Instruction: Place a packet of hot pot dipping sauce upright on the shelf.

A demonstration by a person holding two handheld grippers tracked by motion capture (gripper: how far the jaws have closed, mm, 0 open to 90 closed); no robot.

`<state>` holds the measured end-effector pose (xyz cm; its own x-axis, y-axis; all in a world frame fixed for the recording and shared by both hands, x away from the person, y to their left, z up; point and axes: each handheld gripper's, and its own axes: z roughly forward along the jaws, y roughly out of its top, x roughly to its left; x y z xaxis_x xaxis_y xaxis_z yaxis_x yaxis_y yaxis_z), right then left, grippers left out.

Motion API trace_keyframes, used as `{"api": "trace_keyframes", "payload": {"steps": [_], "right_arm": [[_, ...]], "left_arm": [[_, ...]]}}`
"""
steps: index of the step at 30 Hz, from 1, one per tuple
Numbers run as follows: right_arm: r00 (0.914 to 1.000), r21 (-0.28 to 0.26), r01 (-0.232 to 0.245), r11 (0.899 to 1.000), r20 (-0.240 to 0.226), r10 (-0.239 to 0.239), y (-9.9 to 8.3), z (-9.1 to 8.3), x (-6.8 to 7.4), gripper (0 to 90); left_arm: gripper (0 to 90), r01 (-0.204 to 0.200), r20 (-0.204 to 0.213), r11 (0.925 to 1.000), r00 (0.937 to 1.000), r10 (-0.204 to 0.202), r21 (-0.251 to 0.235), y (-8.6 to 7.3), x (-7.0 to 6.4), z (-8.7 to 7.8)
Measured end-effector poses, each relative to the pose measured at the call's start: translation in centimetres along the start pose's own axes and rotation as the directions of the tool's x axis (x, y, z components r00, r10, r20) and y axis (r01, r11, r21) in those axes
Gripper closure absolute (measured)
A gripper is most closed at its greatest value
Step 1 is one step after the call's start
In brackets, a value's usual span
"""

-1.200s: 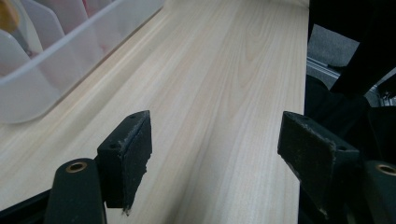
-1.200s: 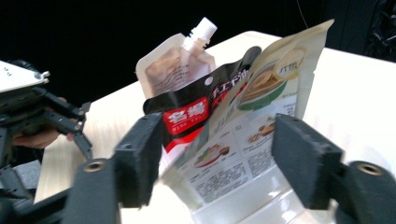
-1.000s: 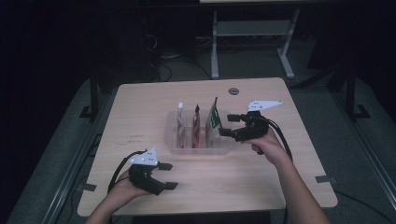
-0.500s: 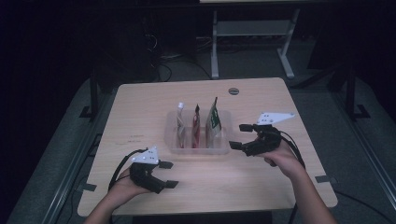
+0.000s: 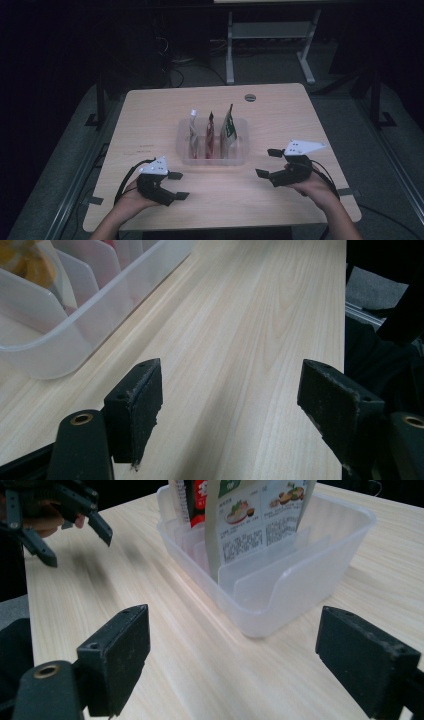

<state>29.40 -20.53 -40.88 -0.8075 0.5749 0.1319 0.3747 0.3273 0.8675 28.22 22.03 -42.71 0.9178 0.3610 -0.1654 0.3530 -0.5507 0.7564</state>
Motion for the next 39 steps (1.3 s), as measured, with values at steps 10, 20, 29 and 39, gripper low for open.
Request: {"api": "trace_keyframes", "payload": {"steps": [10, 20, 29, 39], "right_arm": [[0.9979, 0.091, -0.001, 0.996, 0.064, -0.005, -3.2, -1.1, 0.6, 13.8], [0.9909, 0.218, 0.04, 0.975, 0.117, -0.066, -4.4, -0.4, -0.1, 13.8], [0.9905, 0.223, 0.036, 0.974, 0.121, -0.064, -4.5, -0.6, -0.6, 13.8], [0.9904, 0.214, 0.031, 0.976, 0.125, -0.059, -4.5, -0.8, -1.0, 13.8]], "left_arm": [[25.6, -0.007, -0.02, 0.9998, 0.9998, 0.008, 0.021, -0.5, -0.1, -0.7], [22.4, -0.01, -0.103, 0.9889, 0.9944, 0.026, 0.148, -2.9, 0.3, -2.2], [17.1, 0.007, -0.117, 0.9866, 0.993, 0.013, 0.163, -4.1, 1.1, -2.7], [16.3, 0.015, -0.113, 0.9842, 0.9936, 0.005, 0.177, -4.3, 1.3, -2.3]]}}
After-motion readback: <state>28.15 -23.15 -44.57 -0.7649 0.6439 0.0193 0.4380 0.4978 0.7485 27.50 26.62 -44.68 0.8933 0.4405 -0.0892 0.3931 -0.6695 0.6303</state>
